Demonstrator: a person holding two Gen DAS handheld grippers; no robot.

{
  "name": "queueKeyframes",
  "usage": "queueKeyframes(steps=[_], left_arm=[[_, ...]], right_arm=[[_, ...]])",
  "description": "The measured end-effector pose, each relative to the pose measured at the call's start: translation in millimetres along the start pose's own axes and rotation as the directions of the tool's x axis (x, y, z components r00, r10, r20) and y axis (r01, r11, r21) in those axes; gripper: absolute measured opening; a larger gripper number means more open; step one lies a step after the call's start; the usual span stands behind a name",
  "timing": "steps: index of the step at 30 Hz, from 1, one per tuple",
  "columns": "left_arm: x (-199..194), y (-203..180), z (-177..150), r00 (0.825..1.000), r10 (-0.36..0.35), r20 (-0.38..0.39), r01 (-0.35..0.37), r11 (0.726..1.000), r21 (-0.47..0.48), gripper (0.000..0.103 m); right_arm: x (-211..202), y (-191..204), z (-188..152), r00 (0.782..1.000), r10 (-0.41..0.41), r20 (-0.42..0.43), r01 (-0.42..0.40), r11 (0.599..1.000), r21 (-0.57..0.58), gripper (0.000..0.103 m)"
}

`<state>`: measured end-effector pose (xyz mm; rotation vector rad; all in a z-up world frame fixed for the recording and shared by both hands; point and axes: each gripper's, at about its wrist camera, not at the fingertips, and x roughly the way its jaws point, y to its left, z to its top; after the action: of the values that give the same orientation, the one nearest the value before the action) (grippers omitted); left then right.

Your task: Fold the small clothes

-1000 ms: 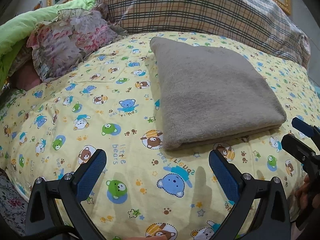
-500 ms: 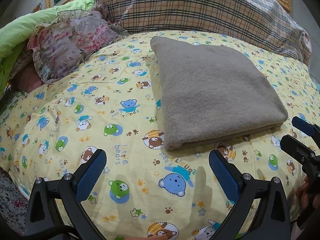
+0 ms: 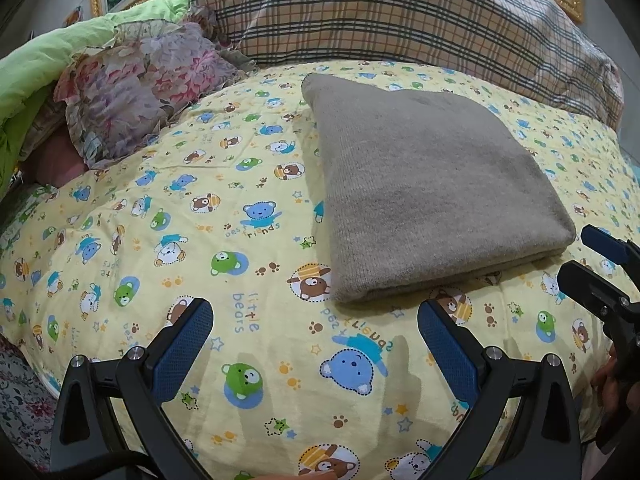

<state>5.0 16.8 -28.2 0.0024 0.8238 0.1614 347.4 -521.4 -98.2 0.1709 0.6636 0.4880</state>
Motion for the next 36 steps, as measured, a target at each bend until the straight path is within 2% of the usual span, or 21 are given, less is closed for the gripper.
queueKeyframes(steps=[12, 23, 29, 36], left_arm=[[-8, 1, 6, 1.0, -0.009, 0.016, 0.009, 1.0, 0.0, 0.103], [-8, 3, 13, 1.0, -0.011, -0.016, 0.011, 1.0, 0.007, 0.103], [-8, 8, 23, 0.999, -0.036, -0.028, 0.036, 0.999, 0.001, 0.103], [-6, 9, 32, 0.999, -0.036, -0.024, 0.036, 0.999, -0.008, 0.102]], right_arm=[[2, -1, 10, 1.0, 0.016, 0.004, -0.016, 1.0, -0.008, 0.102], [0, -4, 18, 1.0, 0.015, -0.01, -0.015, 1.0, -0.008, 0.102], [0, -9, 25, 0.999, 0.017, -0.033, -0.017, 1.0, 0.001, 0.103], [-1, -14, 33, 0.999, 0.017, -0.033, -0.016, 1.0, 0.018, 0.102]])
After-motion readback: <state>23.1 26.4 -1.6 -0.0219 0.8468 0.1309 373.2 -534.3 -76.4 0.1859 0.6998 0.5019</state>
